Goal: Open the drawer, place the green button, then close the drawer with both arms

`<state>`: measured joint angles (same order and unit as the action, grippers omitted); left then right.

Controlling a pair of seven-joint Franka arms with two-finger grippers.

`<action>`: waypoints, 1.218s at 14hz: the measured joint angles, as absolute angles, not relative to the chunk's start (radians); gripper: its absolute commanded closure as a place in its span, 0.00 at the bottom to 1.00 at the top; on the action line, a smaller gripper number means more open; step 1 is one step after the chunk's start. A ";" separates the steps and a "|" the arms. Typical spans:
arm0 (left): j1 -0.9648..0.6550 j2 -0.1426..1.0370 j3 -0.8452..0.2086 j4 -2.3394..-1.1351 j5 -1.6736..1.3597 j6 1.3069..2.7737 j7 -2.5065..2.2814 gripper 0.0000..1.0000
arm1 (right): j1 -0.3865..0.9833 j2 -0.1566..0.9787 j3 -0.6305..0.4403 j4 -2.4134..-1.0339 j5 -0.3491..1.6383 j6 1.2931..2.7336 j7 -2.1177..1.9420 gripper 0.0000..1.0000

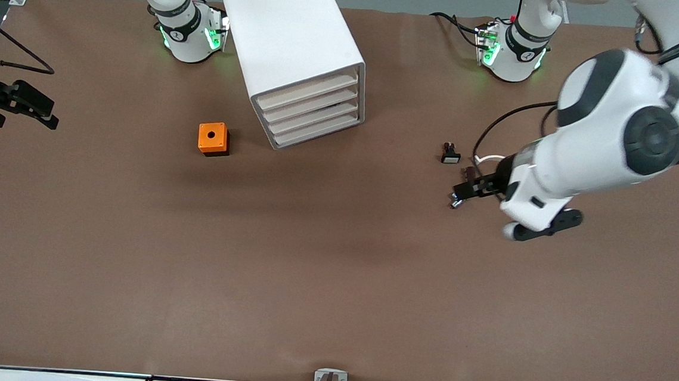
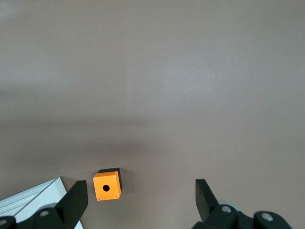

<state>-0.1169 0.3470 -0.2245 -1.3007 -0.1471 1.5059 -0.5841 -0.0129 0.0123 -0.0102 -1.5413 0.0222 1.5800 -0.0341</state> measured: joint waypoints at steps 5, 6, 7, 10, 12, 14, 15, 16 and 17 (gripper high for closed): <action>0.014 0.156 -0.225 -1.506 -0.061 1.499 -0.349 0.00 | -0.023 0.012 -0.018 -1.549 0.022 1.579 -0.034 0.00; 0.032 0.112 -0.225 -1.571 -0.060 1.538 -0.323 0.00 | -0.025 0.012 -0.020 -1.552 0.022 1.579 -0.034 0.00; 0.048 0.070 -0.225 -1.634 -0.060 1.573 -0.300 0.00 | -0.026 0.012 -0.020 -1.557 0.022 1.579 -0.034 0.00; 0.061 0.012 -0.224 -1.719 -0.058 1.628 -0.282 0.00 | -0.026 0.012 -0.019 -1.565 0.022 1.579 -0.034 0.00; 0.080 0.004 -0.224 -1.721 -0.056 1.647 -0.251 0.00 | -0.026 0.009 -0.018 -1.565 0.022 1.579 -0.034 0.00; 0.097 0.001 -0.220 -1.717 -0.056 1.670 -0.224 0.00 | -0.026 0.007 -0.016 -1.565 0.022 1.578 -0.034 0.00; 0.102 0.001 -0.218 -1.714 -0.056 1.679 -0.220 0.00 | -0.026 0.007 -0.015 -1.565 0.022 1.578 -0.034 0.00; 0.099 0.001 -0.212 -1.713 -0.056 1.688 -0.218 0.00 | -0.026 0.007 -0.015 -1.566 0.022 1.577 -0.034 0.00; 0.084 0.001 -0.194 -1.712 -0.056 1.694 -0.218 0.00 | -0.026 0.007 -0.015 -1.568 0.022 1.577 -0.034 0.00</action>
<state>0.0837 0.0009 -0.1937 -1.7123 -0.0560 1.6935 -0.2178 -0.0256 0.0069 -0.0150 -1.5675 0.0223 1.5771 -0.0342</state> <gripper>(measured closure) 0.000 0.000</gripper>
